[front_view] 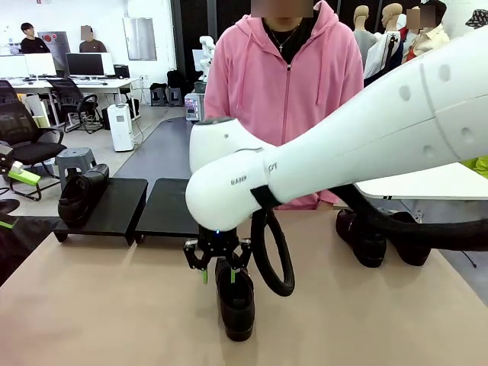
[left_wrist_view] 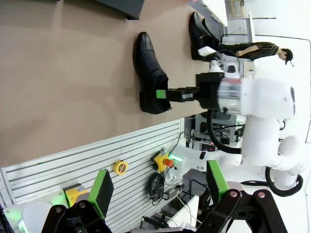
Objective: Organize the shoes by placing them on the stand.
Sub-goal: Pick up one Shoe and place it in the middle of the table, then place the Shoe from the middle of the table onto the Shoes Stand.
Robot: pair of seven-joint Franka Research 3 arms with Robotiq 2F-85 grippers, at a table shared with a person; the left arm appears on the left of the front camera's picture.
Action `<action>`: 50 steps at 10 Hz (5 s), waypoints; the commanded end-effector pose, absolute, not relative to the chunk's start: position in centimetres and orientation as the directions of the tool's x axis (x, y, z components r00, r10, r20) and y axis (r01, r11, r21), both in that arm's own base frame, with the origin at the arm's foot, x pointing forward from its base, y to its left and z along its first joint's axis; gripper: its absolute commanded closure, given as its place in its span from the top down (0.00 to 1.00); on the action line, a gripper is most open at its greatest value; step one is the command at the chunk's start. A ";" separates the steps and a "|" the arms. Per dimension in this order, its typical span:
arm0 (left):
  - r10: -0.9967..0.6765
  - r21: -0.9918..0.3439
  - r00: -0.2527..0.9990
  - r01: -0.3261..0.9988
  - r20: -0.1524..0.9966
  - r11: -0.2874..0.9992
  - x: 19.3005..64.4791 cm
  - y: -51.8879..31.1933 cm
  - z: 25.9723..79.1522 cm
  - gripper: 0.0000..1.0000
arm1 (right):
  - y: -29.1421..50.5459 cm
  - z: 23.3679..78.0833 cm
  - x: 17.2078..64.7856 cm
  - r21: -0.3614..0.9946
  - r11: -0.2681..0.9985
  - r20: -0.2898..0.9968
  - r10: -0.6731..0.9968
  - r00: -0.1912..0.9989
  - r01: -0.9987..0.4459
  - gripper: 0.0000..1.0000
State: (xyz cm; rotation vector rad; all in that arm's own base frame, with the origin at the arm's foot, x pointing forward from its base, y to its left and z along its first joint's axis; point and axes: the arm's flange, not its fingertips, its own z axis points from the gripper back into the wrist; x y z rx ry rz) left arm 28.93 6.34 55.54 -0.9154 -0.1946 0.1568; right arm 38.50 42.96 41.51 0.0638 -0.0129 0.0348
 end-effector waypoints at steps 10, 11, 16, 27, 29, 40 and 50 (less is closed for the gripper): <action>0.202 -0.795 0.973 -0.035 0.110 0.605 28.8 6.6 55.5 1.00 | 0.4 51.2 27.0 0.728 0.667 0.251 -0.043 0.967 -0.159 1.00; 0.202 -0.795 0.973 -0.035 0.110 0.605 28.8 6.6 55.5 1.00 | -0.9 49.7 27.0 0.742 0.670 0.186 -0.147 0.972 -0.040 1.00; 0.202 -0.795 0.973 -0.035 0.110 0.605 28.8 6.6 55.5 1.00 | -1.8 53.5 28.1 0.716 0.688 0.220 -0.061 0.974 -0.119 1.00; 0.202 -0.795 0.973 -0.035 0.110 0.605 28.8 6.6 55.5 1.00 | -1.8 53.5 28.1 0.716 0.688 0.220 -0.061 0.974 -0.119 1.00; 0.117 -0.756 0.987 0.003 0.106 0.655 27.3 1.9 57.0 1.00 | -1.8 53.5 28.1 0.716 0.688 0.220 -0.061 0.974 -0.119 1.00; -0.083 -0.084 0.981 0.099 0.174 0.992 34.3 -35.9 41.6 1.00 | -1.8 53.5 28.1 0.716 0.688 0.220 -0.061 0.974 -0.119 1.00; -0.019 -0.081 0.987 0.032 0.159 0.996 37.1 -35.3 35.6 0.00 | -1.8 53.5 28.1 0.716 0.688 0.220 -0.061 0.974 -0.119 1.00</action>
